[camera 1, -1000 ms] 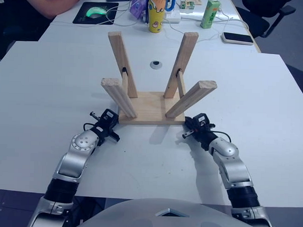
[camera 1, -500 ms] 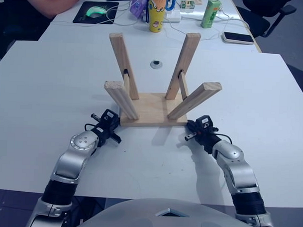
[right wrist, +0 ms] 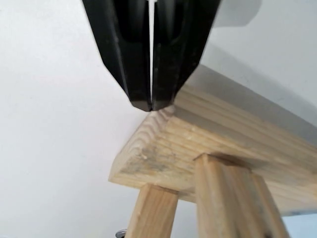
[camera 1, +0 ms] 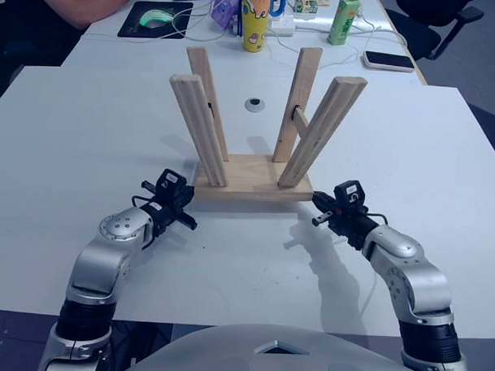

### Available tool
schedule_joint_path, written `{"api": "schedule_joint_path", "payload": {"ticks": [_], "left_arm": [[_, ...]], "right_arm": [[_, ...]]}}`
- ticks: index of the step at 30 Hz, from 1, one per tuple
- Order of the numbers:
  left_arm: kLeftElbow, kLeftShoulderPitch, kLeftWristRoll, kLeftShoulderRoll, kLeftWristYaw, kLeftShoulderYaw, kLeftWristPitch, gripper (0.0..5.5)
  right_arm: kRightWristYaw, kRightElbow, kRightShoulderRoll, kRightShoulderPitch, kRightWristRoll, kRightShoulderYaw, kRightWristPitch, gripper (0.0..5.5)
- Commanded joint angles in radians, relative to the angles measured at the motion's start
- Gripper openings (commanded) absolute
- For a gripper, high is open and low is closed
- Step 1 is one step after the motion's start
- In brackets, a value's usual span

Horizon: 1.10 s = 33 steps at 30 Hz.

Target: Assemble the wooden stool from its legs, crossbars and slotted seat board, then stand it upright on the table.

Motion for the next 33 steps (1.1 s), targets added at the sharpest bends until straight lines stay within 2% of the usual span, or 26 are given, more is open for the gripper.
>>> {"api": "schedule_joint_path", "payload": {"ticks": [1,11,17,21,25,28,33], "left_arm": [[-0.15,-0.153,-0.291,-0.087,-0.225,-0.062,0.014,0.02],[-0.117,-0.232,-0.38,-0.071,-0.234,0.044,0.051,0.02],[-0.03,-0.197,-0.27,0.008,-0.262,0.074,-0.104,0.02],[0.055,-0.118,-0.248,0.059,-0.329,0.195,-0.262,0.38],[0.271,-0.06,-0.271,0.146,-0.499,0.338,-0.432,0.87],[0.422,-0.066,-0.255,0.226,-0.634,0.339,-0.537,1.33],[0.552,-0.128,-0.211,0.296,-0.784,0.257,-0.651,2.04]], "right_arm": [[0.228,-0.194,0.057,-0.141,0.325,0.081,0.054,0.0],[0.213,-0.172,0.068,-0.222,0.448,0.014,0.101,0.0],[0.224,-0.021,-0.01,-0.195,0.263,-0.016,-0.065,0.0],[0.28,0.111,-0.064,-0.144,0.223,-0.107,-0.18,0.51],[0.43,0.251,-0.15,-0.105,0.237,-0.181,-0.255,1.04],[0.566,0.364,-0.207,-0.127,0.232,-0.177,-0.305,1.51],[0.722,0.471,-0.273,-0.177,0.196,-0.122,-0.36,2.26]]}}
